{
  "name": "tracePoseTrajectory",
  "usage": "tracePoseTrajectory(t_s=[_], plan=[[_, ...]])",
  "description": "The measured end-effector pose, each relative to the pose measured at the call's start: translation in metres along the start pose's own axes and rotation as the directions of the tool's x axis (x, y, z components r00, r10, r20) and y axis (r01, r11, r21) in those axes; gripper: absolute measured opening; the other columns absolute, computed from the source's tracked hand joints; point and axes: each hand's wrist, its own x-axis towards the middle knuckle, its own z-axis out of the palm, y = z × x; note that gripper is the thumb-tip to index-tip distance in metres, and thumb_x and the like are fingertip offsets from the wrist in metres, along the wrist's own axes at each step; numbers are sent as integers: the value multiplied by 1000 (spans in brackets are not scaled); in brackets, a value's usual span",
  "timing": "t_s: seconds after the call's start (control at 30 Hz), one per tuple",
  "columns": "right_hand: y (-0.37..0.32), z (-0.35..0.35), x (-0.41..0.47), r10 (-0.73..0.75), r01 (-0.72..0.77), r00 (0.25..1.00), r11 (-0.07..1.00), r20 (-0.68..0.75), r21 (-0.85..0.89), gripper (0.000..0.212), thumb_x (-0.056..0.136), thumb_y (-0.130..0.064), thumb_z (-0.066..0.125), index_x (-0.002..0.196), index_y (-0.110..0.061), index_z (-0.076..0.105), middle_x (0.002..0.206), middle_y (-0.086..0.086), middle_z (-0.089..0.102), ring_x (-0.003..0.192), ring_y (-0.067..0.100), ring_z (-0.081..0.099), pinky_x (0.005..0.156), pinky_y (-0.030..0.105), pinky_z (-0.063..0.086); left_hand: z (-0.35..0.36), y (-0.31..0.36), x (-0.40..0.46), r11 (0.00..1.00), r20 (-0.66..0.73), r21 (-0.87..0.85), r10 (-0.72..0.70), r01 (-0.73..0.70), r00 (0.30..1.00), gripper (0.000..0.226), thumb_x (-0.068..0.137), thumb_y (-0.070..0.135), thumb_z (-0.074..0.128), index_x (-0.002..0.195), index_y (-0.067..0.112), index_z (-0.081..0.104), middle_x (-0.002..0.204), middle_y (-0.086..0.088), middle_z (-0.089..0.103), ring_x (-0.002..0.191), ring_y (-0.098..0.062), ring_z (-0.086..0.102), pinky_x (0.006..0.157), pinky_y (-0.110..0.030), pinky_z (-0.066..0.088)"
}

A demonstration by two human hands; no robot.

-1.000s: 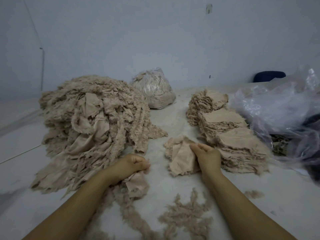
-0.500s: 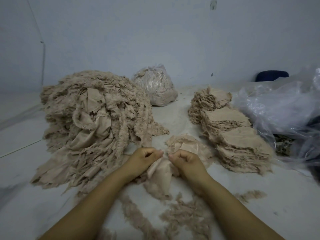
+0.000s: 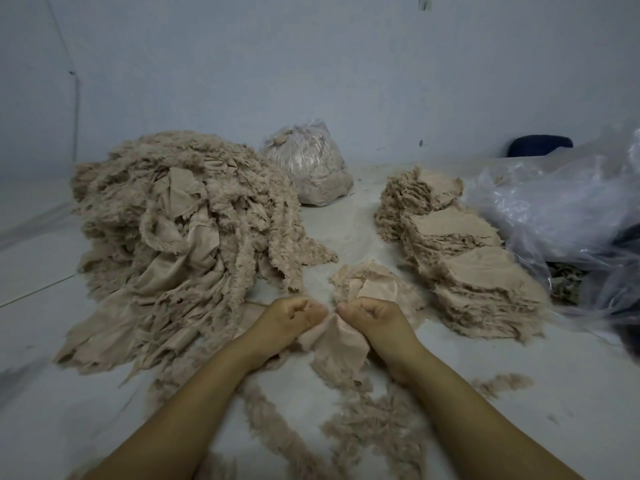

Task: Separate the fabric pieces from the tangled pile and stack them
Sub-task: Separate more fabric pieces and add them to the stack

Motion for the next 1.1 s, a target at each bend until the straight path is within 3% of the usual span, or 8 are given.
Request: tracePoseTrajectory(t_s=[0.2,0.33,0.43,0.63,0.77,0.87,0.97,1.1], plan=[[-2,-1,-1,44,-40,996,998,-79,54,26,87,-21,68,62,-11,69,55,3,60,47,13,51,48,21,40,-8,-9,4,979,-164,-166,-148,121,975,25,85,31,59,74,9,62,57,-3,52,46,-9,47,43,-15,38],[-6,-16,0,120,-89,979,979,-162,185,33,77,-34,73,80,-2,68,68,15,54,58,22,46,55,31,37,-27,-12,2,961,-298,-239,-210,140,931,33,95,28,49,65,15,43,48,4,28,37,-6,20,37,-16,13],[-8,-11,-1,100,-71,990,965,-102,252,30,71,-38,71,75,-8,67,71,16,55,55,21,48,50,26,40,-21,-4,-5,962,-170,-214,-205,167,964,37,80,46,56,71,10,52,50,0,45,41,-9,37,38,-16,30],[-9,3,-3,-78,95,993,974,-88,206,27,81,-38,58,85,-12,64,61,0,58,50,10,49,45,20,40,11,25,-3,880,194,-295,-326,372,925,52,65,68,65,93,26,74,103,-2,73,95,-20,69,74,-30,56],[-11,1,-5,-34,37,999,959,-14,282,26,81,-38,59,84,-13,67,66,8,61,52,15,54,47,25,43,13,33,7,872,107,-377,-294,312,950,108,36,51,91,128,27,40,117,-3,63,113,-21,58,94,-37,45],[-10,1,-6,-33,26,999,956,21,291,25,82,-35,62,84,-11,69,73,16,64,59,22,58,53,30,47,15,38,11,935,92,-275,-204,222,975,77,57,23,85,126,20,51,111,-10,65,100,-19,64,89,-31,51],[-5,-1,-1,-2,47,986,964,-168,261,22,89,-27,62,82,-6,66,72,14,63,61,23,57,56,29,48,27,41,12,973,50,-132,-185,190,982,10,82,9,69,92,8,67,81,-4,74,75,-14,69,64,-22,54],[1,-11,4,55,15,938,980,-342,198,34,99,-32,48,74,-9,54,45,-1,42,39,11,36,43,22,33,25,46,17,950,-180,-245,-242,195,953,17,94,15,56,92,0,62,79,-12,69,70,-21,64,65,-29,52]])
